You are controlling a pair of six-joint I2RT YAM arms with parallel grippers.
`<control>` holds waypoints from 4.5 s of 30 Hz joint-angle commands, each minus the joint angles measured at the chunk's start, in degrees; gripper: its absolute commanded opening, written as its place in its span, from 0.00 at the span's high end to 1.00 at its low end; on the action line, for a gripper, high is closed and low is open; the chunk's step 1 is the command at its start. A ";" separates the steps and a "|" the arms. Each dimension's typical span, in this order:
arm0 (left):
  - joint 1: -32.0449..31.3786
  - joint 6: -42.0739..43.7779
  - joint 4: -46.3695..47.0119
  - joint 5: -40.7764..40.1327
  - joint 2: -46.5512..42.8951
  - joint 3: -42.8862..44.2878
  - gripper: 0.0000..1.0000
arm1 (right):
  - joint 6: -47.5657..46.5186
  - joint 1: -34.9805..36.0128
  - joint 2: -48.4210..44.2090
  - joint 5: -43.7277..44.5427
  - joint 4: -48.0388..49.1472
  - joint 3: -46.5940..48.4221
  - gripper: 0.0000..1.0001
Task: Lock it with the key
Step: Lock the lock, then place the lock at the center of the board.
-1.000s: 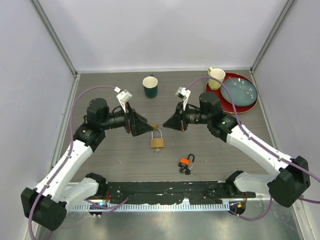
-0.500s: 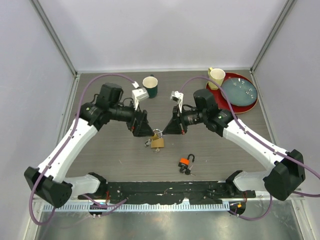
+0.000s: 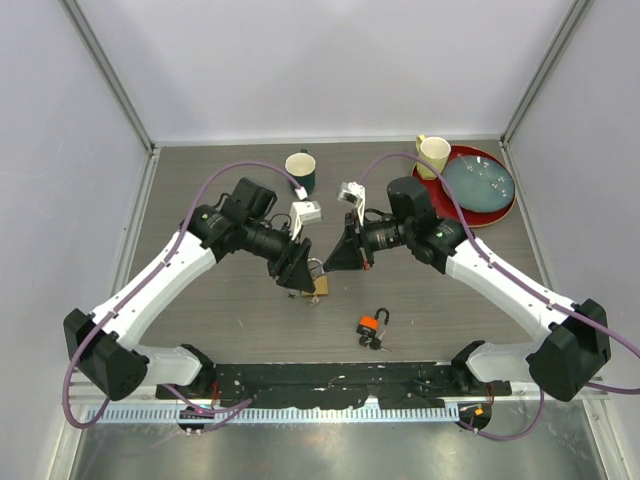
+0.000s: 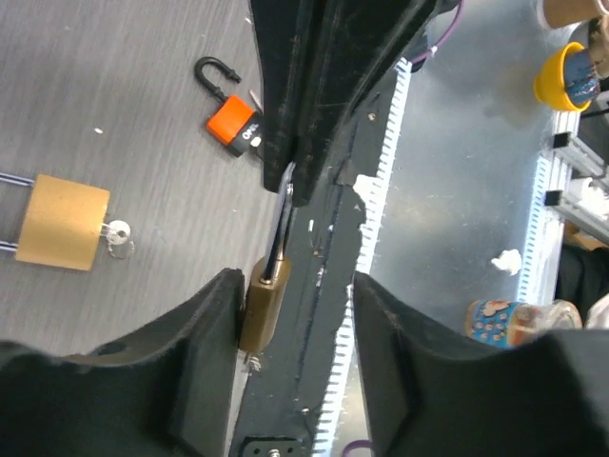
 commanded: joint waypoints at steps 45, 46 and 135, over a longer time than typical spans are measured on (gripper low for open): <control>-0.53 -45.49 86.92 -9.95 -18.10 -30.65 1.00 | 37.03 -0.81 -5.93 10.31 56.77 -10.91 0.20; -0.53 -45.58 86.92 -9.87 -18.01 -30.56 1.00 | 37.83 -0.81 -5.67 10.05 58.19 -11.00 0.23; 1.32 -41.97 92.55 -0.55 -13.52 -41.11 0.81 | 36.79 -1.16 -6.19 14.00 55.40 -11.36 0.99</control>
